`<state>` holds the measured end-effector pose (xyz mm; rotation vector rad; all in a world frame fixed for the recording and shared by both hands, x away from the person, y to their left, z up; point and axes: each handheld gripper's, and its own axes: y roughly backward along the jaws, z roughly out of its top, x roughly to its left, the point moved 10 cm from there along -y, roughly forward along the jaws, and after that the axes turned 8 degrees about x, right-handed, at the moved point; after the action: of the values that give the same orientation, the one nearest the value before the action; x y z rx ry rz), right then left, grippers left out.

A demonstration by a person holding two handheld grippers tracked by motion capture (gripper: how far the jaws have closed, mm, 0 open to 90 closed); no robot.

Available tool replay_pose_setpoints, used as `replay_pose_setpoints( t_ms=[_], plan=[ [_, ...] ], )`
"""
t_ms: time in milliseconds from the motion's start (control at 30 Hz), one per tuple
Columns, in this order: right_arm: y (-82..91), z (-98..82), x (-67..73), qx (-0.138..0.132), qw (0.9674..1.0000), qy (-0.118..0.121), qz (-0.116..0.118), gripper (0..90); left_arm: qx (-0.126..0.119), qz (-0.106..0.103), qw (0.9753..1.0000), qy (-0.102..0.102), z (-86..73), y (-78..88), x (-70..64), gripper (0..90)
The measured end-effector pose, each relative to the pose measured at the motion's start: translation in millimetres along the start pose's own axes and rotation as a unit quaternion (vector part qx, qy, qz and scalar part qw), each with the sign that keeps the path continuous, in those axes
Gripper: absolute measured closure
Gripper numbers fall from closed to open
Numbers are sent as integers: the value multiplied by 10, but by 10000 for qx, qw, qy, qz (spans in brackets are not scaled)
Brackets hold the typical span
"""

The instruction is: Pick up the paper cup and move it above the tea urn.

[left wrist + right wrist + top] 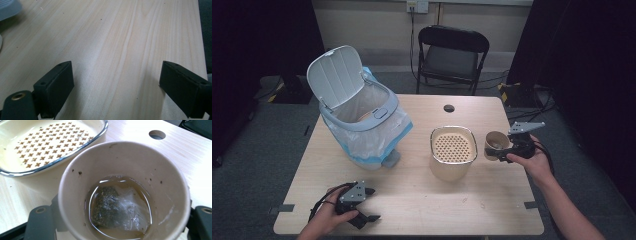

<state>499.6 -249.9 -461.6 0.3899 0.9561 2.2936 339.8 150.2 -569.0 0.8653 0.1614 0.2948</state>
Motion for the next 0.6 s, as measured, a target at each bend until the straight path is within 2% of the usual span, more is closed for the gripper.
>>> replay_pose_setpoints(
  t_ms=[600],
  plan=[
    [-22,209,-152,-4,9999,41,-103,262,1,1,10000,1,0,0,0,115]
  ],
)
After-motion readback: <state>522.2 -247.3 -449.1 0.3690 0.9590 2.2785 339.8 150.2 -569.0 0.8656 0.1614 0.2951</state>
